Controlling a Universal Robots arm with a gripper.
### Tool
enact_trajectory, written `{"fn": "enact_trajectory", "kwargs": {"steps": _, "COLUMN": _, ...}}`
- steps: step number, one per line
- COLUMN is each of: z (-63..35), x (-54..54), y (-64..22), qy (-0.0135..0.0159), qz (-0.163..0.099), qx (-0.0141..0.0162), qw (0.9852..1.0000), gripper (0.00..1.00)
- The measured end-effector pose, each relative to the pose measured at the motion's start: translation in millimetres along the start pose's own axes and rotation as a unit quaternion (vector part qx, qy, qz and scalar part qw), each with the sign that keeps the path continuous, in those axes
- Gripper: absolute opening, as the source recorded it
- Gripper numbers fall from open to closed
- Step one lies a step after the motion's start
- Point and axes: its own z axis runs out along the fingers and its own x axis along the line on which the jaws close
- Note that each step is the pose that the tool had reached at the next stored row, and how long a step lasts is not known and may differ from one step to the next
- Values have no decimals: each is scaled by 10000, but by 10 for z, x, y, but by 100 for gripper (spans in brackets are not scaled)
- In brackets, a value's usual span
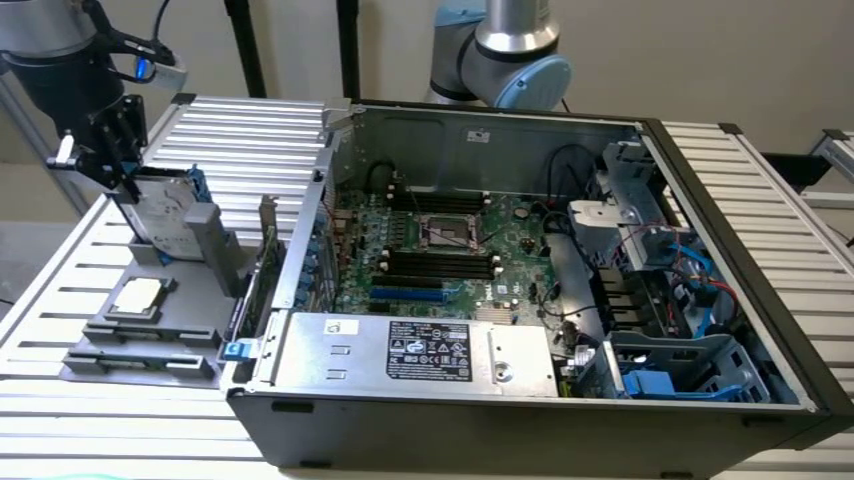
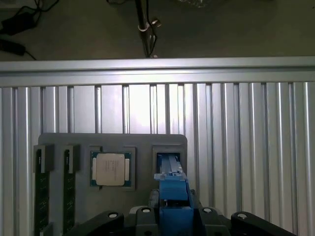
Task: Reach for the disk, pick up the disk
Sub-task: 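Pick up the disk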
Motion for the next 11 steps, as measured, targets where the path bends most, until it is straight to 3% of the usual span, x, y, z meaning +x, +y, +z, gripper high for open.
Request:
{"fn": "enact_trajectory", "kwargs": {"steps": 4, "z": -46, "x": -1, "y": 1, "qy": -1, "qz": 1, "qx": 1, "qw": 10000, "gripper": 33}}
{"fn": "enact_trajectory", "kwargs": {"steps": 11, "z": -352, "x": -4, "y": -11, "qy": 0, "qz": -1, "qx": 0, "qw": 10000, "gripper": 33}}
